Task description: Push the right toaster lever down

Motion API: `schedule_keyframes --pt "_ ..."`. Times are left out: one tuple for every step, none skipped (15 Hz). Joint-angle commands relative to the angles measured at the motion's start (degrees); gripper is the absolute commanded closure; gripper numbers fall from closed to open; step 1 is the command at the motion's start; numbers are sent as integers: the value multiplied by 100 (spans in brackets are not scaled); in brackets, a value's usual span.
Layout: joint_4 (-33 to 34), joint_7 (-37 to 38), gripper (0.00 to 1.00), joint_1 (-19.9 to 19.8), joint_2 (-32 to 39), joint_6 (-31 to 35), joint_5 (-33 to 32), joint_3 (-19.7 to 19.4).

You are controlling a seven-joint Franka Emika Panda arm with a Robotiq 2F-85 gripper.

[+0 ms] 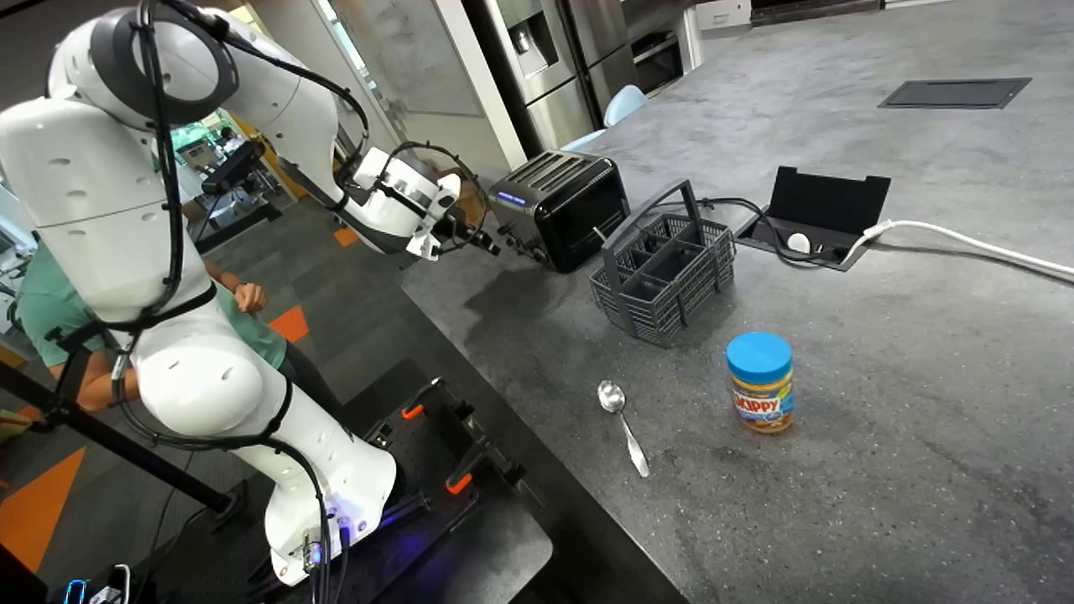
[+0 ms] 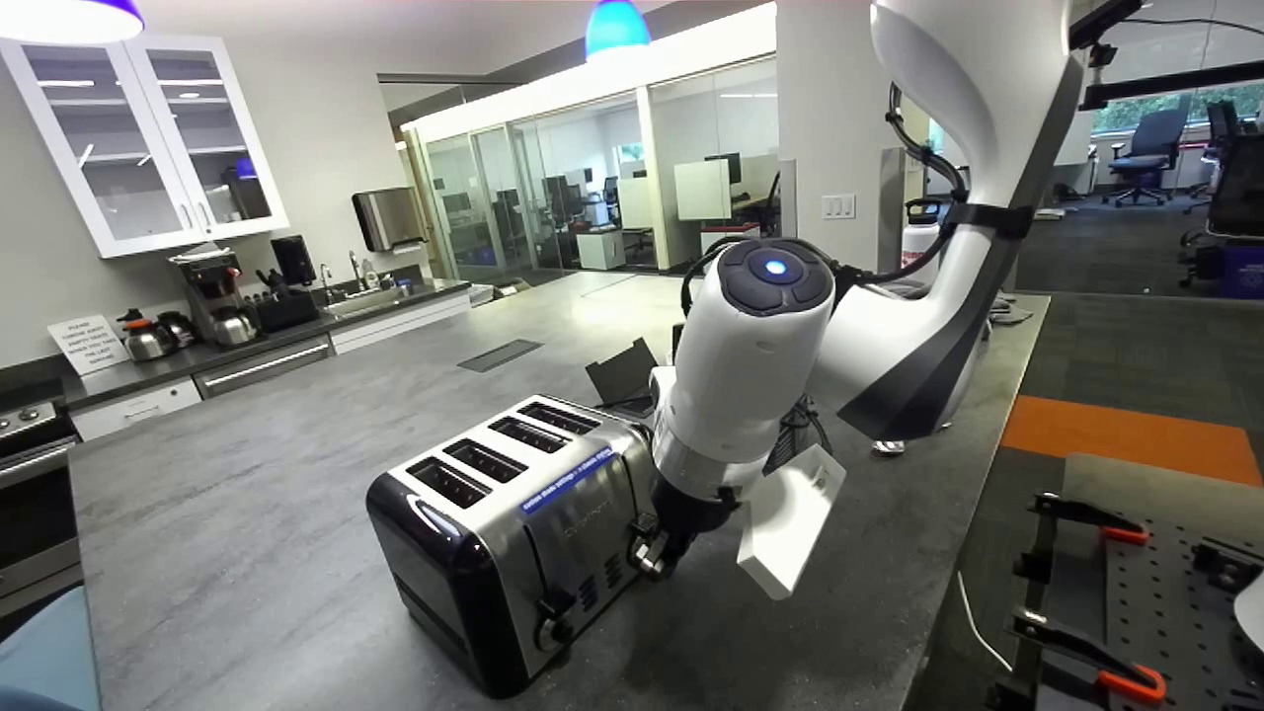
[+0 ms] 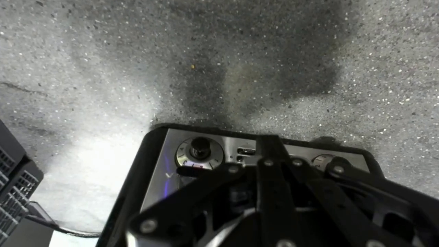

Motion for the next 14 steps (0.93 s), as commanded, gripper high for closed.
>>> schedule_keyframes --pt "116 165 100 -33 131 387 -578 -190" --pt "140 258 100 -27 156 482 -797 -255" --pt "162 363 100 -23 174 567 -978 -309" --pt "174 459 100 -32 206 647 -1092 -345" --pt "197 584 100 -27 229 709 -1239 -381" --pt "218 715 100 -14 252 772 -1379 -412" --pt "245 848 100 4 276 794 -1506 -437" --pt "285 1004 100 20 312 801 -1645 -449" --pt "316 1181 100 35 335 769 -1778 -444" --pt "360 1407 100 64 358 694 -1936 -439" --pt "402 1603 100 81 395 645 -2061 -429" --pt "453 1794 100 110 445 571 -2175 -414" --pt "497 1932 100 128 506 503 -2244 -402" --pt "549 2073 100 142 573 447 -2306 -397"
